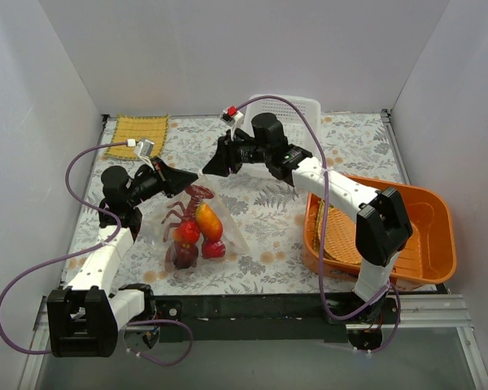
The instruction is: Open the zip-top bag and remove the fake food
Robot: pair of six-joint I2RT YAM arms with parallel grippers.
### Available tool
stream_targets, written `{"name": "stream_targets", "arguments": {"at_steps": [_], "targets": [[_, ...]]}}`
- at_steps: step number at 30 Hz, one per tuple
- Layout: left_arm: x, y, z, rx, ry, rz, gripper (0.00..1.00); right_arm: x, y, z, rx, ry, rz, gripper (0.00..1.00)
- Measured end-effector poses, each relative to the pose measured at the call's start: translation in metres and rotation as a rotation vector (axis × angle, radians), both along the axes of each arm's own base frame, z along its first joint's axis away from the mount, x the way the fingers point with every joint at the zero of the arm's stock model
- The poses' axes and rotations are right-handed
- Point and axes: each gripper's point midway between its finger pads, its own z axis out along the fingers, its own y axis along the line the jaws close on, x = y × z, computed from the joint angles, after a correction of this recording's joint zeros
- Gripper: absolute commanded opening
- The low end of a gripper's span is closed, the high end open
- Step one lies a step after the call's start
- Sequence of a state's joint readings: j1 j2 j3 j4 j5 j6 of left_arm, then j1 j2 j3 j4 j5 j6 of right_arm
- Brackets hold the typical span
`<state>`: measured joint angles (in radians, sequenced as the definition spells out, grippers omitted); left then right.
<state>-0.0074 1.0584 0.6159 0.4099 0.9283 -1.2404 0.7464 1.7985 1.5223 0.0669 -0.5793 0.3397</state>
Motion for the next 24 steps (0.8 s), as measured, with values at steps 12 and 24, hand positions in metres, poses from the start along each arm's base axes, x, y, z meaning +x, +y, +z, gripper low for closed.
{"name": "stream_targets", "arguments": {"at_steps": [12, 24], "targets": [[0.000, 0.000, 0.000, -0.001, 0.000, 0.000, 0.00, -0.007, 0.010, 0.009, 0.082, 0.048, 0.074, 0.43], [0.000, 0.000, 0.000, -0.001, 0.000, 0.000, 0.00, -0.010, 0.013, 0.009, 0.108, 0.067, 0.094, 0.44]]}}
